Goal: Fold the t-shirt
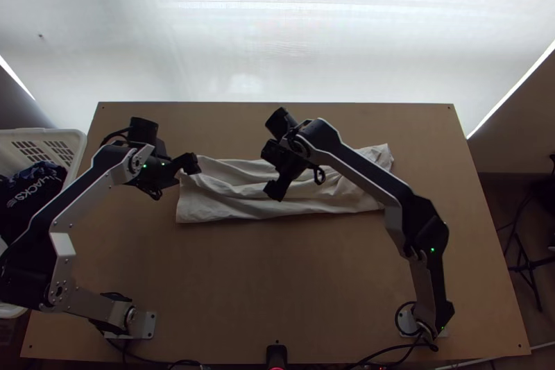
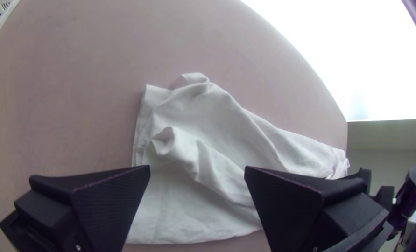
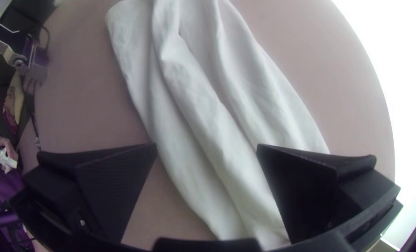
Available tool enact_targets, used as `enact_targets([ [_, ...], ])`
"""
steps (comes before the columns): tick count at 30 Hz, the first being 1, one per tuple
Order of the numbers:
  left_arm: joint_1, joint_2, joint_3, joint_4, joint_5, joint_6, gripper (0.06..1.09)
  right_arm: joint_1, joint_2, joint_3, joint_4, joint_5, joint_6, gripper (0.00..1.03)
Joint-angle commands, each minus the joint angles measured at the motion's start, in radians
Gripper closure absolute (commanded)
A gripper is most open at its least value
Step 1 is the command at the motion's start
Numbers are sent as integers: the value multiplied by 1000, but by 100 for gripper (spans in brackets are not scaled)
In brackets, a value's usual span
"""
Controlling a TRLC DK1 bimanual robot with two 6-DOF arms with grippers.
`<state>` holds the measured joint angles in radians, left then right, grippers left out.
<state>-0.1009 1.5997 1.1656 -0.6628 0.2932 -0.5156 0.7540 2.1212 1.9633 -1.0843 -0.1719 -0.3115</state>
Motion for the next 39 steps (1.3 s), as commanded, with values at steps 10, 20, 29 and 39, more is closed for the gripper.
enact_targets([
  [10,159,-40,-201,210,93,85,10,18,144,0,116,-61,-67,3],
  [20,155,23,-273,336,95,144,10,13,175,-4,132,-74,-67,3],
  [29,122,32,-290,318,173,161,10,5,181,-7,135,-74,-67,3],
  [39,44,66,-282,301,276,157,10,-16,183,-7,135,-74,-66,3],
])
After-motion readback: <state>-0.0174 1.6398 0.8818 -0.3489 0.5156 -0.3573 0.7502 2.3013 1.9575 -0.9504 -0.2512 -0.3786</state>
